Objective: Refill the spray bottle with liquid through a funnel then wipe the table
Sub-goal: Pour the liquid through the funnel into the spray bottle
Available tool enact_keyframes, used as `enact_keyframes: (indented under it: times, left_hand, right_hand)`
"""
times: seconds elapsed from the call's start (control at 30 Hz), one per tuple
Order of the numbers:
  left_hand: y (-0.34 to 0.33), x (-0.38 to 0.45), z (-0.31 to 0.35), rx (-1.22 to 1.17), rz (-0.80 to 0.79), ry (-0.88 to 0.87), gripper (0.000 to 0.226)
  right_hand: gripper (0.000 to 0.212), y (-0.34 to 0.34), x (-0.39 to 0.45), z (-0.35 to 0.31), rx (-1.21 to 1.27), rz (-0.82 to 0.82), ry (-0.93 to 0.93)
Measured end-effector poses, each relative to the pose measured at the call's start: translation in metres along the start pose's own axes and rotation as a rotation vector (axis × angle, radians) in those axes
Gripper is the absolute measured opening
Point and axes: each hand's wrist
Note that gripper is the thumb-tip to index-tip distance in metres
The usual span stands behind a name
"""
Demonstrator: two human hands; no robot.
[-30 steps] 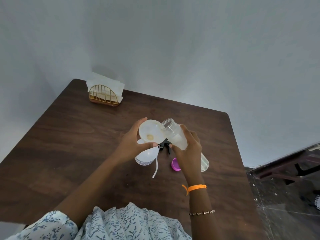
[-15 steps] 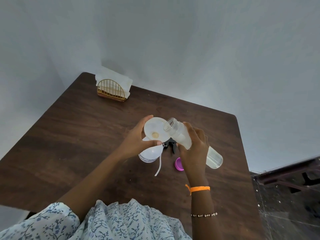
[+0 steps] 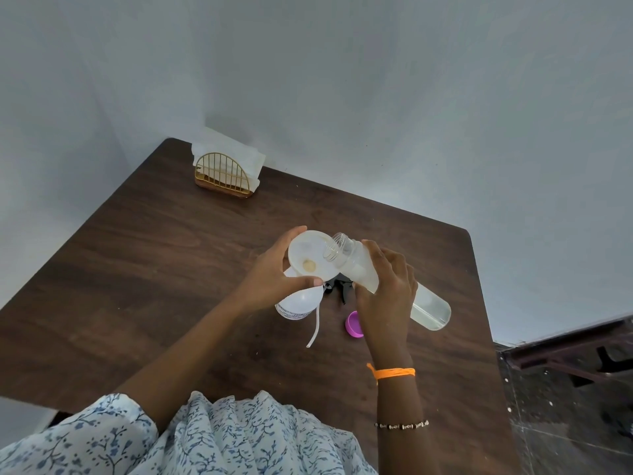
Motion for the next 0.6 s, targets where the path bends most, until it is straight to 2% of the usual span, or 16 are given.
enact_keyframes:
  times: [0.6]
  left_hand:
    - [0.0007,-0.0014,0.0032,-0.005,-0.007,-0.011,0.091]
  right_hand:
    - [0.059,0.0002,-0.0007,-0.0080,-0.032,0.011,0.017]
Point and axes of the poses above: each hand's wrist, its own x-axis towards the middle knuckle, its own y-axis out of the back of the hand, z = x × y, and after that the axes turned 15 degrees about -y, right-handed
